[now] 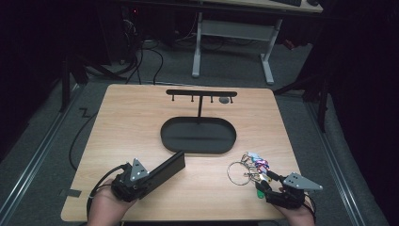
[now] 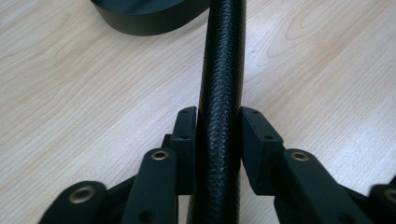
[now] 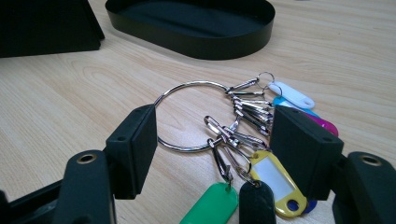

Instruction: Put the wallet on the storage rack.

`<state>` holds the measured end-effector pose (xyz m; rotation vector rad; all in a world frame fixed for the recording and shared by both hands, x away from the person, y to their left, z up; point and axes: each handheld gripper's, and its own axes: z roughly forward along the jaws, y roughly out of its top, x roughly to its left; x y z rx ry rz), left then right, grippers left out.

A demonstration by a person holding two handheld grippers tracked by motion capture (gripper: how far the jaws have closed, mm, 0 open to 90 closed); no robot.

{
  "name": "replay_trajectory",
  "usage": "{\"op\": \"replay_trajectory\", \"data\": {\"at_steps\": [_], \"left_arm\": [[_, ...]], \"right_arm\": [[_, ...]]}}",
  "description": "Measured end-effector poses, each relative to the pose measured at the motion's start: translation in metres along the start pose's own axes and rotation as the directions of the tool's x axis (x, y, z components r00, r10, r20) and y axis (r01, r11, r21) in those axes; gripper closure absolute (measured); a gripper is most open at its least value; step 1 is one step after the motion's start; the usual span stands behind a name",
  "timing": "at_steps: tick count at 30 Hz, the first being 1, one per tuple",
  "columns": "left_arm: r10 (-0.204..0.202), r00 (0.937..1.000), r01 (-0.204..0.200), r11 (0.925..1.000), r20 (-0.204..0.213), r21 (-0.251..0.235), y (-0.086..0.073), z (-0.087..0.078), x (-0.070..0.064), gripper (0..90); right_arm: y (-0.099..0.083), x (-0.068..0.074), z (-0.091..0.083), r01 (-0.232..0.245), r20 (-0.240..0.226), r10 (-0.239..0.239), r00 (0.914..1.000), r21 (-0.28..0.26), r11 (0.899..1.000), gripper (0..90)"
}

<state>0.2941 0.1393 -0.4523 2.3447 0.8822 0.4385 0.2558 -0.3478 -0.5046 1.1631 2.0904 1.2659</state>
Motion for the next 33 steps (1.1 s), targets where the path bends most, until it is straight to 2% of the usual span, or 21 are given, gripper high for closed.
{"op": "replay_trajectory", "data": {"at_steps": [5, 9, 11, 16, 21, 26, 30, 33], "left_arm": [[0.020, 0.9997, -0.020, 0.9998, 0.016, -0.002, -0.001, 0.000, 0.001, 72.6], [0.026, 0.9994, -0.026, 0.9992, 0.021, -0.029, -0.004, 0.000, 0.000, 73.5], [0.031, 0.9994, -0.030, 0.9988, 0.018, -0.037, -0.005, -0.001, -0.001, 74.8], [0.080, 0.9968, -0.080, 0.9955, -0.003, -0.050, -0.006, -0.001, -0.009, 75.1], [0.094, 0.9956, -0.094, 0.9933, 0.000, -0.068, -0.004, -0.001, -0.010, 75.3], [0.125, 0.9921, -0.126, 0.9878, -0.017, -0.092, 0.000, -0.003, -0.013, 75.4], [0.156, 0.9871, -0.159, 0.9835, -0.034, -0.087, 0.006, -0.003, -0.014, 75.5], [0.167, 0.9852, -0.170, 0.9812, -0.039, -0.091, 0.011, -0.005, -0.015, 75.4]], "right_arm": [[0.000, 0.001, -0.002, -0.008, 0.013, 0.008, 0.9999, -0.001, 1.000, 32.7], [-0.003, 0.003, -0.004, -0.014, 0.023, 0.014, 0.9996, 0.007, 1.000, 33.0], [-0.003, 0.003, -0.004, -0.022, 0.029, 0.022, 0.9993, 0.008, 1.000, 33.2], [-0.005, 0.001, 0.003, -0.024, 0.048, 0.023, 0.9986, 0.022, 0.999, 34.1], [-0.005, 0.000, 0.000, -0.019, 0.053, 0.018, 0.9985, 0.022, 1.000, 34.3], [-0.008, -0.001, -0.008, -0.013, 0.061, 0.012, 0.9980, 0.017, 1.000, 34.7], [-0.009, -0.002, -0.010, -0.035, 0.063, 0.034, 0.9974, 0.011, 0.999, 34.9], [-0.009, -0.001, -0.009, -0.027, 0.060, 0.026, 0.9978, 0.013, 1.000, 34.9]]}}
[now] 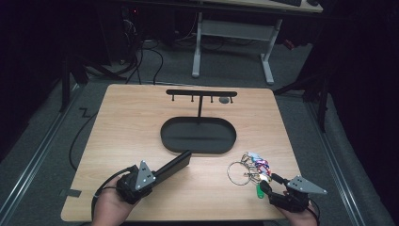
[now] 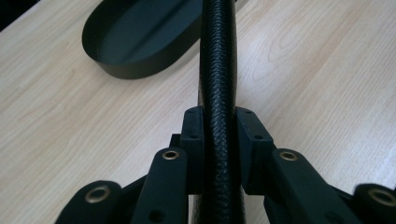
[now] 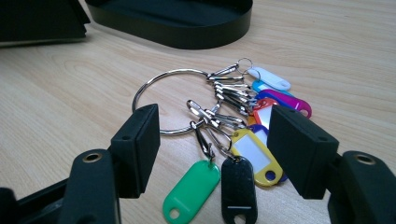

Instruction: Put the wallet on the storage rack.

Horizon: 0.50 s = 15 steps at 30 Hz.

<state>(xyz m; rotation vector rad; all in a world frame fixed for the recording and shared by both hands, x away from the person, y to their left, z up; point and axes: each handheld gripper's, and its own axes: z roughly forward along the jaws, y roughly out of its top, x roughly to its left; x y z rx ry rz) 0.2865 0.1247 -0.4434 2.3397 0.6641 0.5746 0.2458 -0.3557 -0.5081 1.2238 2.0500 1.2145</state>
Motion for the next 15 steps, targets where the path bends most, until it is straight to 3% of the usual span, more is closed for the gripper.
{"op": "replay_trajectory", "data": {"at_steps": [6, 9, 15], "left_arm": [[0.020, 0.9996, -0.021, 0.9991, -0.018, -0.038, 0.010, -0.005, 0.000, 75.4], [0.026, 0.9995, -0.026, 0.9986, -0.016, -0.045, 0.015, -0.006, 0.002, 75.4], [0.054, 0.9981, -0.056, 0.9970, -0.028, -0.054, 0.024, -0.003, 0.003, 75.4]], "right_arm": [[0.000, 0.002, -0.003, 0.013, 0.002, -0.013, 0.9999, -0.004, 1.000, 34.9], [0.001, 0.000, -0.002, -0.002, -0.012, 0.003, 0.9999, 0.014, 1.000, 39.1], [-0.002, -0.002, 0.002, -0.019, -0.021, 0.020, 0.9996, 0.039, 0.999, 39.1]]}}
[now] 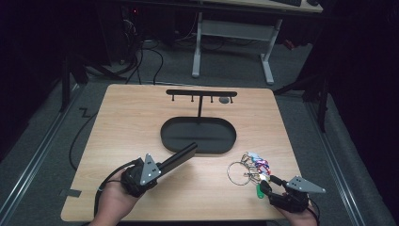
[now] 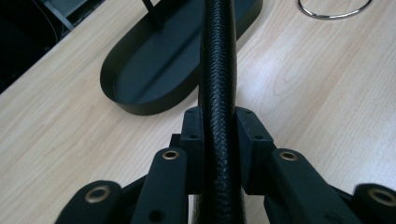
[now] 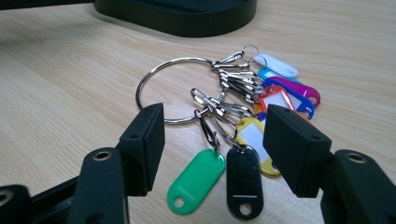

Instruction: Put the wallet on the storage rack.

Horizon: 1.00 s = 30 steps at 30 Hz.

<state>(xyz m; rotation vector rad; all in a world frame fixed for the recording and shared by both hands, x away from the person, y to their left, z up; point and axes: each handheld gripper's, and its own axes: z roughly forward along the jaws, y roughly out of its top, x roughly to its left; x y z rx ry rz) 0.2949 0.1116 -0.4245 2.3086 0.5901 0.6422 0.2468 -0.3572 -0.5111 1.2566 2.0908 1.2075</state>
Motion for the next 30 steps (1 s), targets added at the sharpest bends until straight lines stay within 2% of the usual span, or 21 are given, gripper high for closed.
{"op": "replay_trajectory", "data": {"at_steps": [8, 12, 19, 27, 30], "left_arm": [[0.023, 0.9992, -0.023, 0.9995, -0.032, -0.022, 0.007, 0.001, 0.002, 75.5], [0.051, 0.9980, -0.052, 0.9985, -0.037, -0.018, 0.011, 0.001, 0.002, 75.6], [0.061, 0.9972, -0.061, 0.9980, -0.043, -0.017, 0.019, 0.007, 0.009, 75.7], [0.133, 0.9906, -0.132, 0.9911, -0.034, 0.012, 0.032, 0.020, 0.012, 75.7], [0.153, 0.9878, -0.152, 0.9880, -0.031, 0.026, 0.038, 0.031, 0.020, 75.7]], "right_arm": [[0.001, 0.002, -0.002, 0.015, 0.009, -0.015, 0.9998, 0.013, 1.000, 39.7], [0.000, 0.002, -0.001, 0.011, 0.010, -0.011, 0.9999, 0.017, 1.000, 39.7], [0.001, 0.000, -0.004, -0.001, 0.019, 0.001, 0.9998, 0.007, 1.000, 39.9], [0.001, 0.000, -0.005, -0.003, 0.022, 0.003, 0.9998, 0.004, 1.000, 40.0], [0.001, -0.001, -0.005, -0.008, 0.028, 0.008, 0.9996, 0.004, 1.000, 39.8]]}}
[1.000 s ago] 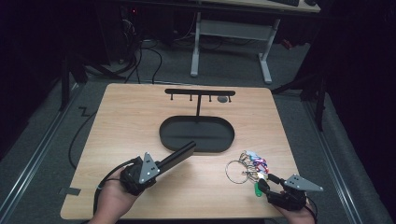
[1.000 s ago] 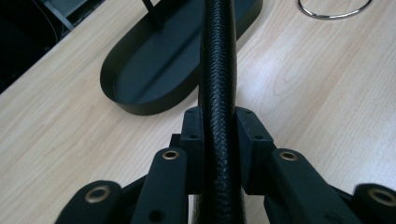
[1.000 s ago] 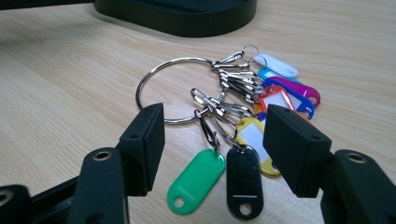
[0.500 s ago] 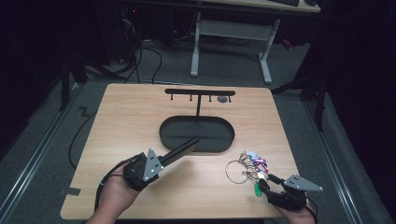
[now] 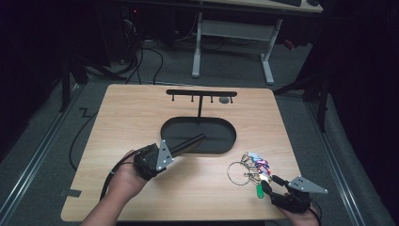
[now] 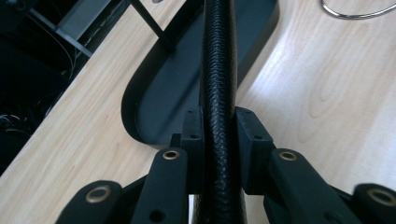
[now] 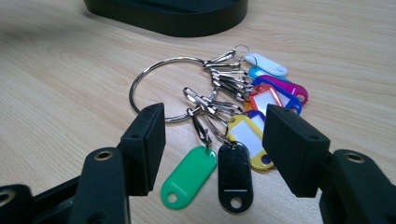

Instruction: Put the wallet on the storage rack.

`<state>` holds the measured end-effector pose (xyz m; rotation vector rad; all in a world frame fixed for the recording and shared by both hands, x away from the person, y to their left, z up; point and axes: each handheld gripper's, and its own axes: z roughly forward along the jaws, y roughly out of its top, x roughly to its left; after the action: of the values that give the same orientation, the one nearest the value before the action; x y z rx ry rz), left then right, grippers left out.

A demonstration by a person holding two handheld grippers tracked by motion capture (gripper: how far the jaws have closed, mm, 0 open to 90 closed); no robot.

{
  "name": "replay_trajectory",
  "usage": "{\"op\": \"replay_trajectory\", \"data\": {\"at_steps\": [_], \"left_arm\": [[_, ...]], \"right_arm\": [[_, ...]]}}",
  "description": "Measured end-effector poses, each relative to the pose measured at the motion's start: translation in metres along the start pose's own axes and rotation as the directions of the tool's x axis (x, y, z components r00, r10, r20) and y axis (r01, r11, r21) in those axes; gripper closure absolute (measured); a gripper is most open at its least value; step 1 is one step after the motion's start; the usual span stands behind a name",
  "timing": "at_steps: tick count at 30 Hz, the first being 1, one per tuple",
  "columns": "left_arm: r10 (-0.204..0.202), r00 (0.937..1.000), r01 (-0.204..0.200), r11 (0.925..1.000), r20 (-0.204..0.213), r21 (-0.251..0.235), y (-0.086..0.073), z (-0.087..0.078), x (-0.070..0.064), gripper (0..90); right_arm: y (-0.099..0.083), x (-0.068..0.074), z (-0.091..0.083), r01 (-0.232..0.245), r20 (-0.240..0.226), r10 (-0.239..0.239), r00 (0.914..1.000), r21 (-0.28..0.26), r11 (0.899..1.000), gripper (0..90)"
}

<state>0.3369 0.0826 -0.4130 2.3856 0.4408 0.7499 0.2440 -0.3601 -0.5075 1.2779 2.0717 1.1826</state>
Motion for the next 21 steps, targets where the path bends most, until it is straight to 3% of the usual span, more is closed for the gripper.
{"op": "replay_trajectory", "data": {"at_steps": [10, 12, 21], "left_arm": [[0.031, 0.9995, -0.030, 0.9994, -0.011, 0.015, 0.014, 0.024, 0.016, 75.7], [0.068, 0.9976, -0.068, 0.9977, -0.017, 0.011, 0.020, 0.030, 0.018, 75.7], [0.135, 0.9902, -0.135, 0.9908, -0.034, 0.011, 0.028, 0.052, 0.022, 75.6]], "right_arm": [[-0.001, -0.001, 0.000, -0.006, 0.006, 0.006, 1.0000, 0.002, 1.000, 39.7], [-0.001, -0.001, 0.000, -0.006, 0.009, 0.006, 0.9999, 0.006, 1.000, 39.7], [-0.001, -0.002, -0.001, -0.006, 0.014, 0.006, 0.9999, 0.003, 1.000, 39.7]]}}
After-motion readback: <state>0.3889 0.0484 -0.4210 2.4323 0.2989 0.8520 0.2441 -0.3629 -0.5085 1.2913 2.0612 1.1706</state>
